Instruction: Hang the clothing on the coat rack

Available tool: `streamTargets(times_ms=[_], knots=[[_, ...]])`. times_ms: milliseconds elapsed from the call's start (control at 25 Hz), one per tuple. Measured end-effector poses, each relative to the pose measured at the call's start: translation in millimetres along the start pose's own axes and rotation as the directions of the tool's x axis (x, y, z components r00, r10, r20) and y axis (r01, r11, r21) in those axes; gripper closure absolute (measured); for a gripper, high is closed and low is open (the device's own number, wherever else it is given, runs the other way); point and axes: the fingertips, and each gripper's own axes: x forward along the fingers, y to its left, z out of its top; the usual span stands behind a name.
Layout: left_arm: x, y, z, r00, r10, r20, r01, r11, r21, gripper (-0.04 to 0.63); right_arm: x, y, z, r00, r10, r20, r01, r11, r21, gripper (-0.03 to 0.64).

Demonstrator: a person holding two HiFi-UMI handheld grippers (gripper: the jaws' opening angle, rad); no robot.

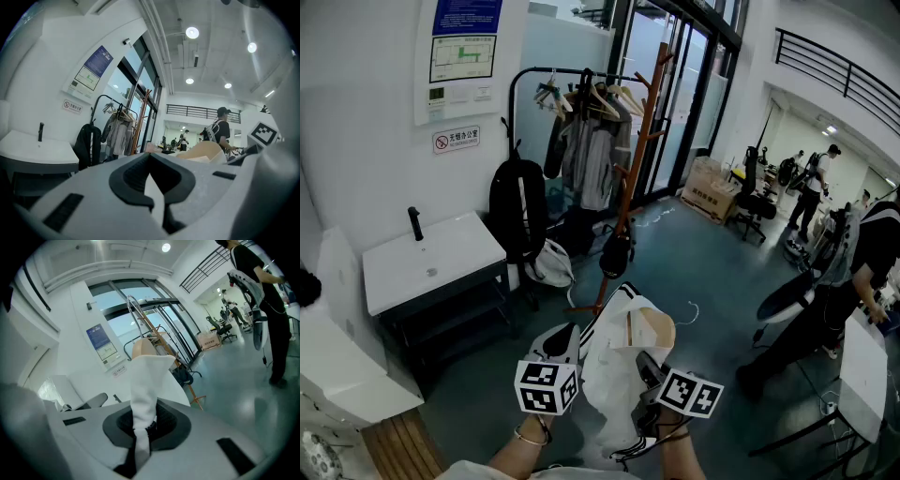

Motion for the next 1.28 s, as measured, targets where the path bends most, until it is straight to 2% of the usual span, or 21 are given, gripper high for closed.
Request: streamTargets(times_ms=[560, 1000, 1280], knots=[[-13.0, 9.1, 7.0, 1.0, -0.003, 0.025, 0.004, 1.0, -0.01, 0.588, -4.0, 6.6, 9.1, 1.0, -0.001, 0.015, 0.002, 1.0, -0.029, 0.578], [-9.3, 15.7, -8.8, 0.999, -0.036, -0.007, 0.036, 0.999, -0.022, 0.588, 3.4, 3.8, 8.4, 1.0, 0.007, 0.025, -0.007, 1.0, -0.009, 0.578], [10.9, 21.1, -10.1, 0.999, -0.033, -0.018, 0.032, 0.999, -0.014, 0.588, 21.5, -9.5, 19.9, 1.0, 0.014, 0.025, -0.014, 1.0, 0.016, 0.578]])
